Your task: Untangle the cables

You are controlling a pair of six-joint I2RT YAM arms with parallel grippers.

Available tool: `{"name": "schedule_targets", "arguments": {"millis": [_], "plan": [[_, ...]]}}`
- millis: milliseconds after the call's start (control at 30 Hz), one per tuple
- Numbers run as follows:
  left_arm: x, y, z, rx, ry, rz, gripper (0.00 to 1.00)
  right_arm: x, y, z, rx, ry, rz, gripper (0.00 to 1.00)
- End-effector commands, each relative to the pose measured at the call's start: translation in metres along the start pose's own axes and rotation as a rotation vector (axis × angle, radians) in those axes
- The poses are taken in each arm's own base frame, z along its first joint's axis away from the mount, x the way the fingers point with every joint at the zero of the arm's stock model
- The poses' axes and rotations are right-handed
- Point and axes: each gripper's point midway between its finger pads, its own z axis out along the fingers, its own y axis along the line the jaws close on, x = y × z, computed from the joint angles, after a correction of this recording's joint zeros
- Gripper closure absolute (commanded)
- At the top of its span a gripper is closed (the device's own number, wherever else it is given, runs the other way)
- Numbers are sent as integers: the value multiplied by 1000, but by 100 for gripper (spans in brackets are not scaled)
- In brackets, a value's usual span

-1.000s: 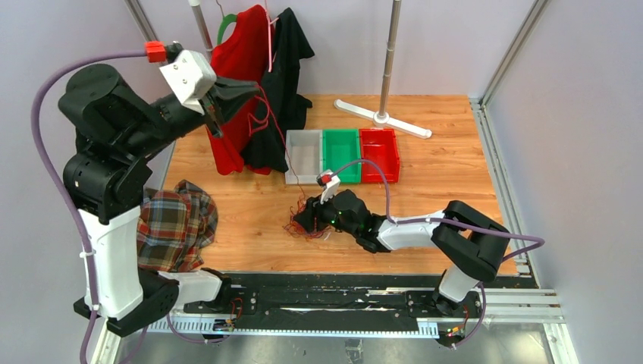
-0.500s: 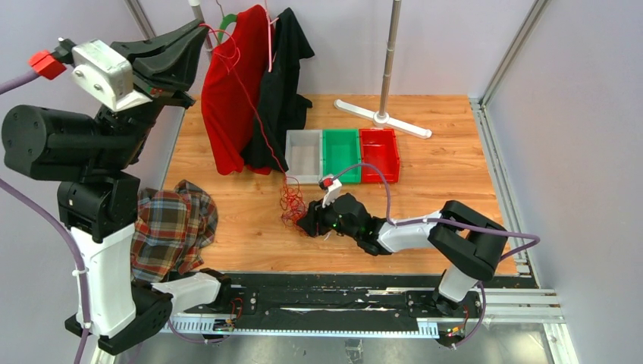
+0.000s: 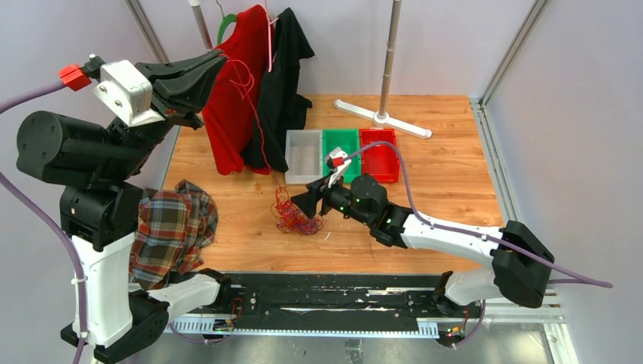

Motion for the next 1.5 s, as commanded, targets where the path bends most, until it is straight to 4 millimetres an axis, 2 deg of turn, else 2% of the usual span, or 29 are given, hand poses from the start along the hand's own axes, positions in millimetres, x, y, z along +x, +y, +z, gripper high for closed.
{"name": "schedule_targets", "arguments": {"millis": [0, 133, 233, 567, 700, 833, 900, 1000, 1133, 1267, 1333, 1467], "plan": [[2, -13, -4, 57, 12, -24, 100, -21, 19, 3, -68, 6, -103, 38], [4, -16, -6, 71, 20, -24, 100, -28, 30, 15, -121, 20, -113, 40], [2, -18, -8, 78, 19, -24, 100, -22, 28, 24, -119, 38, -114, 42], [-7, -18, -9, 84, -4, -14, 100, 11, 11, 42, -73, 113, -111, 48], [-9, -19, -9, 88, -8, -13, 100, 12, 11, 48, -74, 109, -105, 59], [-11, -18, -10, 83, -10, 0, 100, 11, 8, 48, -61, 104, -102, 80], [-12, -15, -11, 70, -13, 15, 100, 11, 2, 45, -37, 103, -99, 90], [-17, -4, -12, 15, -28, 51, 100, 22, -16, 35, 25, 116, -73, 96], [-38, 31, -17, -170, -82, 131, 100, 37, -41, 17, 110, 130, -34, 99], [-76, 71, -34, -395, -175, 237, 100, 50, -67, -5, 207, 115, 36, 99], [-95, 81, -44, -464, -220, 279, 100, 55, -75, -14, 229, 107, 74, 99], [-126, 92, -62, -551, -294, 337, 100, 57, -80, -21, 226, 94, 128, 99]]}}
